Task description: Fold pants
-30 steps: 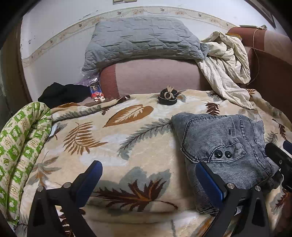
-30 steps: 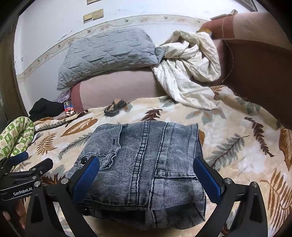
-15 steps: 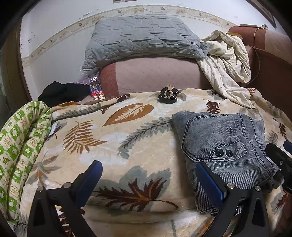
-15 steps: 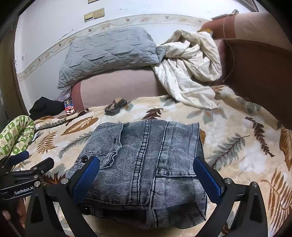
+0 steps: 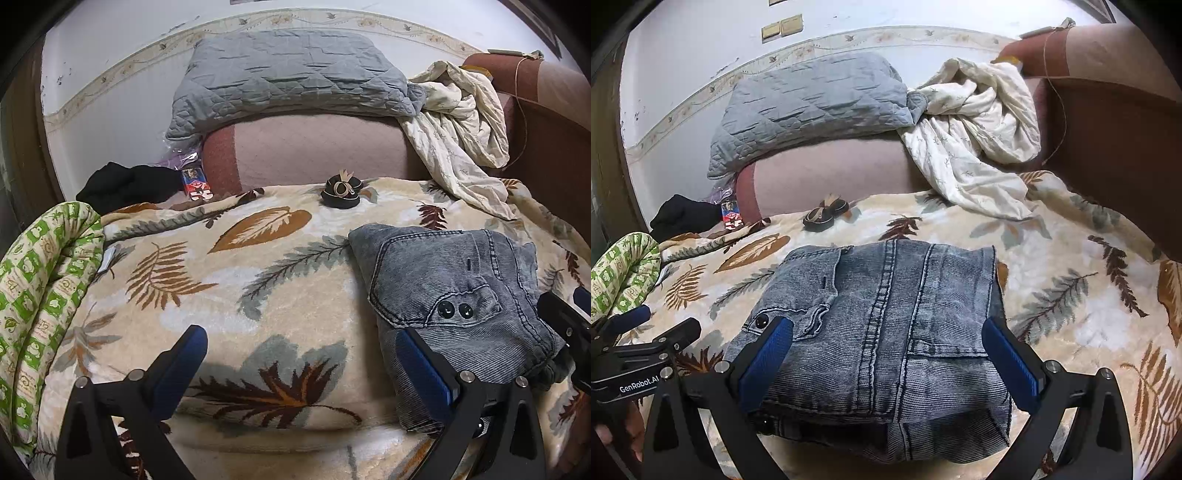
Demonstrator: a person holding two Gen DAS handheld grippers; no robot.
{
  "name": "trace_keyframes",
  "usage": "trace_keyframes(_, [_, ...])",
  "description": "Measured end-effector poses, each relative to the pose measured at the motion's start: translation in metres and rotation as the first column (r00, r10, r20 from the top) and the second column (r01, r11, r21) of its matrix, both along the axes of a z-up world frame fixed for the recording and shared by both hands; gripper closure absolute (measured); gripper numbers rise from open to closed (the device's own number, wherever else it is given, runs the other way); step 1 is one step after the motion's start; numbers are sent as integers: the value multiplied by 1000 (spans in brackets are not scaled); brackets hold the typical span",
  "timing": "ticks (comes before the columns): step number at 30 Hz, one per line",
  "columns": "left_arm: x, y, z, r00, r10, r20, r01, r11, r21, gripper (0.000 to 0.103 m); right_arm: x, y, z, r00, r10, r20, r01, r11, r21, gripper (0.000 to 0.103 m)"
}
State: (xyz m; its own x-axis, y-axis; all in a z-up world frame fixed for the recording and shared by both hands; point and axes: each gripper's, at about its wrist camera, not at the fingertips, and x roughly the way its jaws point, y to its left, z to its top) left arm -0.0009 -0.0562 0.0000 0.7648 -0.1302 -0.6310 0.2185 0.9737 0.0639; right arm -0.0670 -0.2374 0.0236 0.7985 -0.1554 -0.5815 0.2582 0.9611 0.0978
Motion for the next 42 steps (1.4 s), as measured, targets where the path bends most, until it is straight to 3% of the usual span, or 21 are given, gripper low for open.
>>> trace_keyframes(42, [0, -1, -2, 1000, 12, -4, -12, 1000, 10, 0, 1, 3, -1, 1000, 21, -8, -21, 1000, 0, 1])
